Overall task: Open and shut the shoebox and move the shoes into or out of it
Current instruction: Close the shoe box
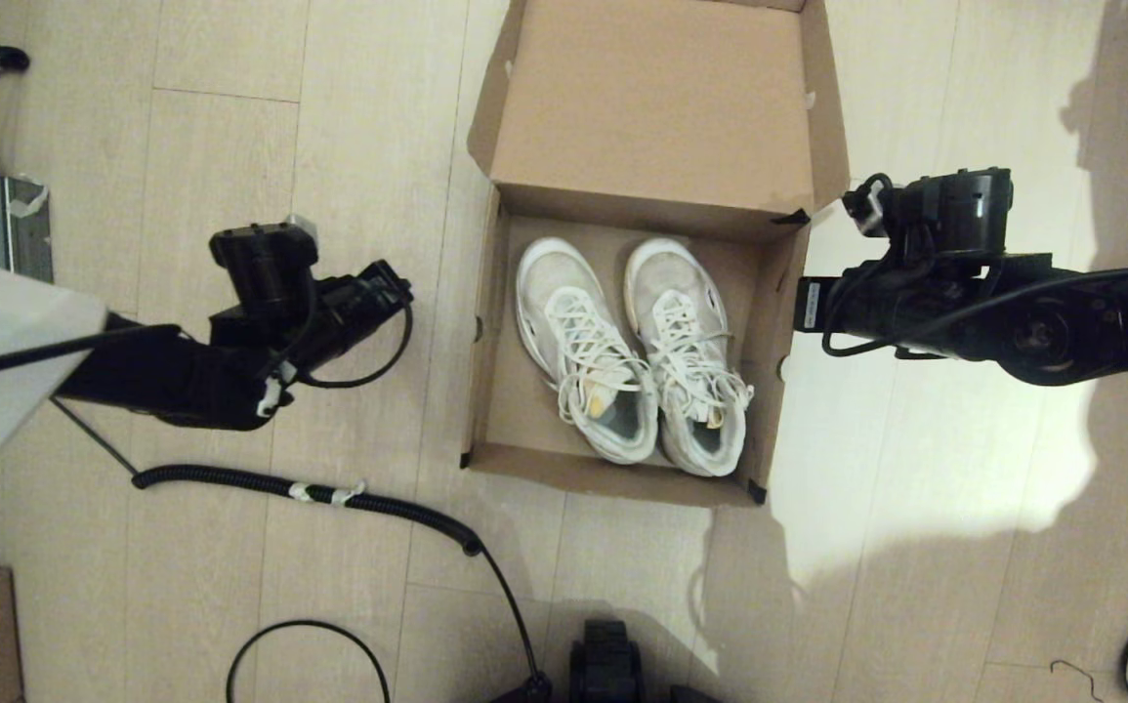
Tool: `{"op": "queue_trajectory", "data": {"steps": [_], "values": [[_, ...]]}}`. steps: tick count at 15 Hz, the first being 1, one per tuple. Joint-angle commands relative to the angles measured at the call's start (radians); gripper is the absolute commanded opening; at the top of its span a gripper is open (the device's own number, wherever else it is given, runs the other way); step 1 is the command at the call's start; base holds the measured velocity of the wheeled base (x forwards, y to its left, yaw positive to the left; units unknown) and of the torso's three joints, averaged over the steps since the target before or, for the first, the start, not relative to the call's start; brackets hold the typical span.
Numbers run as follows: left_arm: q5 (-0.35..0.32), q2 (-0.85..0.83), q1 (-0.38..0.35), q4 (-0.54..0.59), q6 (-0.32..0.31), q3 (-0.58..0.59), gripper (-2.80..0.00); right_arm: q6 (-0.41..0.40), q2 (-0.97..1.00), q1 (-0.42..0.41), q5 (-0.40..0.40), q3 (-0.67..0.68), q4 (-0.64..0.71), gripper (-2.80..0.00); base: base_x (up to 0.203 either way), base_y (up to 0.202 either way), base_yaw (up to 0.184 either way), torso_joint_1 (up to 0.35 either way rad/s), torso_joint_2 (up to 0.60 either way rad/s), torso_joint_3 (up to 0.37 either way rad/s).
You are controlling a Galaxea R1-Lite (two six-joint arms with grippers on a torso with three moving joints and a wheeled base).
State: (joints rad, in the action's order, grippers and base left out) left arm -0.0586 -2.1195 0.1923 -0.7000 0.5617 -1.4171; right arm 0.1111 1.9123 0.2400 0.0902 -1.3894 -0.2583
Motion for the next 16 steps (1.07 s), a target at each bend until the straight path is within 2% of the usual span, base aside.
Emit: {"op": "queue_trajectory", "data": {"steps": [1, 7, 12, 16], "values": [[0.04, -0.063, 0.061, 0.004, 0.004, -0.075, -2.8, -0.004, 0.004, 0.001, 0.01, 0.006, -0.011, -2.8, 0.0, 0.0, 0.0, 0.0, 0.0, 0.0], [0.093, -0.034, 0.152, 0.06, 0.004, -0.118, -2.8, -0.007, 0.007, 0.001, 0.018, 0.071, -0.069, -2.8, 0.0, 0.0, 0.0, 0.0, 0.0, 0.0], [0.134, -0.014, 0.23, 0.07, 0.006, -0.091, -2.8, -0.033, -0.02, 0.001, 0.019, 0.146, -0.115, -2.8, 0.0, 0.0, 0.0, 0.0, 0.0, 0.0], [0.16, 0.017, 0.277, 0.064, 0.012, -0.014, -2.8, -0.035, -0.061, -0.025, 0.019, 0.179, -0.116, -2.8, 0.0, 0.0, 0.0, 0.0, 0.0, 0.0]]}}
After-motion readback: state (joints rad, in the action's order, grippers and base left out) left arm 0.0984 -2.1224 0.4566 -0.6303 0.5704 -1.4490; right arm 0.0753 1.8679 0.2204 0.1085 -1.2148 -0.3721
